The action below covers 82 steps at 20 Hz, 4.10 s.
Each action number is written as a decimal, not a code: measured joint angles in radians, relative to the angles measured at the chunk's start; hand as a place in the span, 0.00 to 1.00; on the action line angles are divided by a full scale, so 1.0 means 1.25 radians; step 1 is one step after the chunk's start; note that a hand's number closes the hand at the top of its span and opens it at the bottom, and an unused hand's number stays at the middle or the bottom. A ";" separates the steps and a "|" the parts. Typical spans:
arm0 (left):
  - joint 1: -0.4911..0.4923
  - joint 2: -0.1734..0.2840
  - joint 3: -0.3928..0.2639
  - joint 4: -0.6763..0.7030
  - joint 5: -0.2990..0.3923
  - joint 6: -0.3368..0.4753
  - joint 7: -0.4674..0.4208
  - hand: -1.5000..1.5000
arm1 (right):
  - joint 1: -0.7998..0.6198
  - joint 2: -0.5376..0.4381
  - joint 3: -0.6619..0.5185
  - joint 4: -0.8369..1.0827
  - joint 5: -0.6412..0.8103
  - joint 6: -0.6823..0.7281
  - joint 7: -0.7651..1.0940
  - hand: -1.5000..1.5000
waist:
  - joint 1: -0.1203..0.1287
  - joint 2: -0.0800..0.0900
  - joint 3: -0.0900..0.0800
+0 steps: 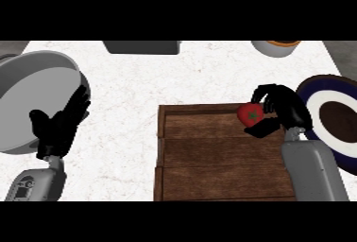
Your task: Pick the tomato from the tray and place it in the plate
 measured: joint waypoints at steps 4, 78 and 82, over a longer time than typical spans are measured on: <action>-0.006 -0.002 -0.006 0.001 -0.007 0.002 0.002 0.50 | -0.106 0.001 -0.070 -0.001 0.094 -0.147 0.156 1.00 | 0.007 0.001 0.001; 0.008 -0.029 0.031 -0.035 -0.035 -0.007 0.034 0.50 | 0.255 -0.146 -0.580 -0.079 -0.767 -0.339 -0.236 0.00 | -0.017 -0.005 0.003; 0.015 -0.027 0.036 -0.034 -0.037 -0.016 0.028 0.50 | 0.284 -0.142 -0.577 -0.079 -0.782 -0.348 -0.258 0.00 | -0.016 -0.005 0.003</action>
